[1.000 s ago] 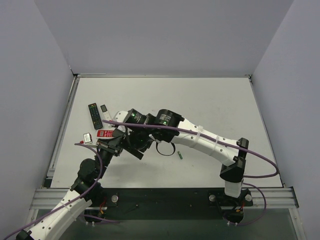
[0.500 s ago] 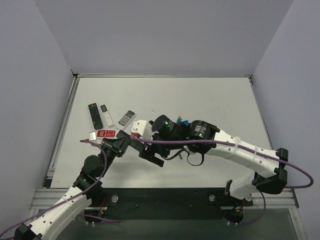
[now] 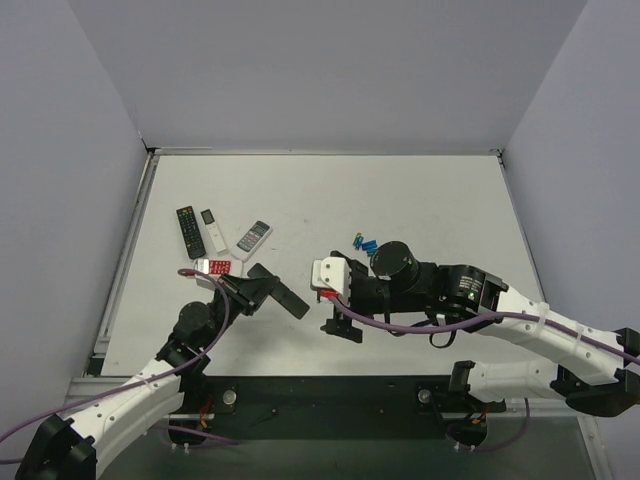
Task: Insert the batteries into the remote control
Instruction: Load the battery cover into the remote control.
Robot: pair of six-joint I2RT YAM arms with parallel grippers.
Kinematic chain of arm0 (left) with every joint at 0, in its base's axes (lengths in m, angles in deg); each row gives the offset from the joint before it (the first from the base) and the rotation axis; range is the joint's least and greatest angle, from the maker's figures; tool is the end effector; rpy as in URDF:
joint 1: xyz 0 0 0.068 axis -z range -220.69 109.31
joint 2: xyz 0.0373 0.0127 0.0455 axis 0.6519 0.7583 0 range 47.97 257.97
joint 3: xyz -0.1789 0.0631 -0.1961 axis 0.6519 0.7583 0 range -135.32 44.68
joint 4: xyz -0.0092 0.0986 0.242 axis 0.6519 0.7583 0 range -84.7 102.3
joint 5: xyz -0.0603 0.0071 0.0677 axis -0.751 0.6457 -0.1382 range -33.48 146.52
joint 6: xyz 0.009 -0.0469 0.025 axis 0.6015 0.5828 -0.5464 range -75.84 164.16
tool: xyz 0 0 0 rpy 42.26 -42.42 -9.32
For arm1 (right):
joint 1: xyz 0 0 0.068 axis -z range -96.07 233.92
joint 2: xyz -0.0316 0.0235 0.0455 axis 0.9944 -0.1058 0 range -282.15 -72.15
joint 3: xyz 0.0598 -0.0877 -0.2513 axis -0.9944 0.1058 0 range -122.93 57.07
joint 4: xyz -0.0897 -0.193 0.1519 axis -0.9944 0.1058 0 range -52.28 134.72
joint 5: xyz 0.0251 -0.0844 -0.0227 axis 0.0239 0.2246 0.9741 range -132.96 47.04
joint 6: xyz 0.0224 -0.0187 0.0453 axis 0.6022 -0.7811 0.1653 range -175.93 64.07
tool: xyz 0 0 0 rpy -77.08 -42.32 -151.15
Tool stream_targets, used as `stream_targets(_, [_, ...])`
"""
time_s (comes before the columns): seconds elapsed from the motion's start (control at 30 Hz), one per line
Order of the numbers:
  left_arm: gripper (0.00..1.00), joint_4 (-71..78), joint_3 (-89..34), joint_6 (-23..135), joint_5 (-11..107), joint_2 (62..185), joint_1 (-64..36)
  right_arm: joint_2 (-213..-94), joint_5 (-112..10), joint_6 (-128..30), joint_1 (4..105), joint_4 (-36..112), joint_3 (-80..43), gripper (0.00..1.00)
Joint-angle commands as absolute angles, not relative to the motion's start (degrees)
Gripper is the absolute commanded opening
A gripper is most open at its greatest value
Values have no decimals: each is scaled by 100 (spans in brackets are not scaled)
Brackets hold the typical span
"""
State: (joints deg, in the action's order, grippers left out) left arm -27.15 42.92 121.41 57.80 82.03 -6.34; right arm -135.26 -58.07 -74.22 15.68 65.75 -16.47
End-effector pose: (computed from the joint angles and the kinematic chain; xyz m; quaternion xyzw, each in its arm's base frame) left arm 0.1243 -0.0840 0.1815 -0.2657 0.6544 -0.5811 0.4044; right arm 0.0781 0.2208 0.4195 -0.6049 0.5292 0.3434 0.4859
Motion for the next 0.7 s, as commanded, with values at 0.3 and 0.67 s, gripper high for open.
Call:
stream_targets(0.3, [0,-3469,4151,12220,5406,7811,-650,-13147,-8047,-8933,2300,5310,-673,98])
stream_targets(0.67, [0,-3556,4142,12273,5213,7767,-650,-13288,-8628,-9380,2530,5310,-630,81])
